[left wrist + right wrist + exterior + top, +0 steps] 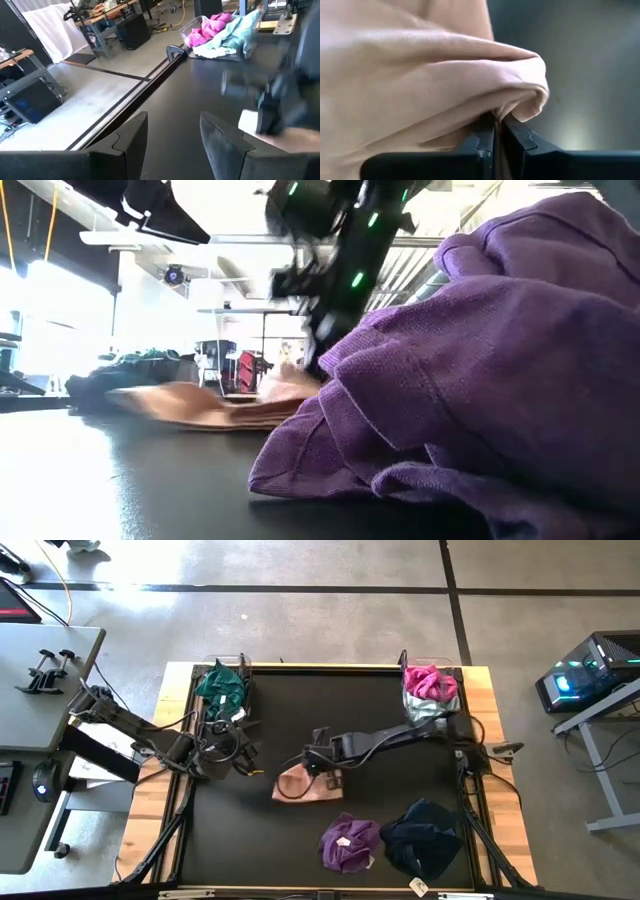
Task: Sort towels by color in basket
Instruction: Put the orange microfiber cloth into the right transparent bin
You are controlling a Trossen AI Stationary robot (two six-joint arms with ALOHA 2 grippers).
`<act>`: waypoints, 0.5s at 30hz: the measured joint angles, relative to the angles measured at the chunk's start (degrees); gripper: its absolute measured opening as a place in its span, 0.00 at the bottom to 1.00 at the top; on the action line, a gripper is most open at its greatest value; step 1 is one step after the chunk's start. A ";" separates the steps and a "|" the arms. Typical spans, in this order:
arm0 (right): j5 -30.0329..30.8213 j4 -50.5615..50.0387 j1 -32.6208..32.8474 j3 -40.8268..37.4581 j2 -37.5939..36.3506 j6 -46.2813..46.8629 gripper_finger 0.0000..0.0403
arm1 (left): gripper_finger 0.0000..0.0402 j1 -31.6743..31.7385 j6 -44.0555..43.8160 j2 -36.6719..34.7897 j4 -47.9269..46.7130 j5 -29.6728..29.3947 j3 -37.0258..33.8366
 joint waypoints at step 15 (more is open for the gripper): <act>24.02 -7.52 3.23 -24.20 -38.92 18.88 0.02 | 0.42 0.55 -4.38 2.39 1.61 -0.01 -1.70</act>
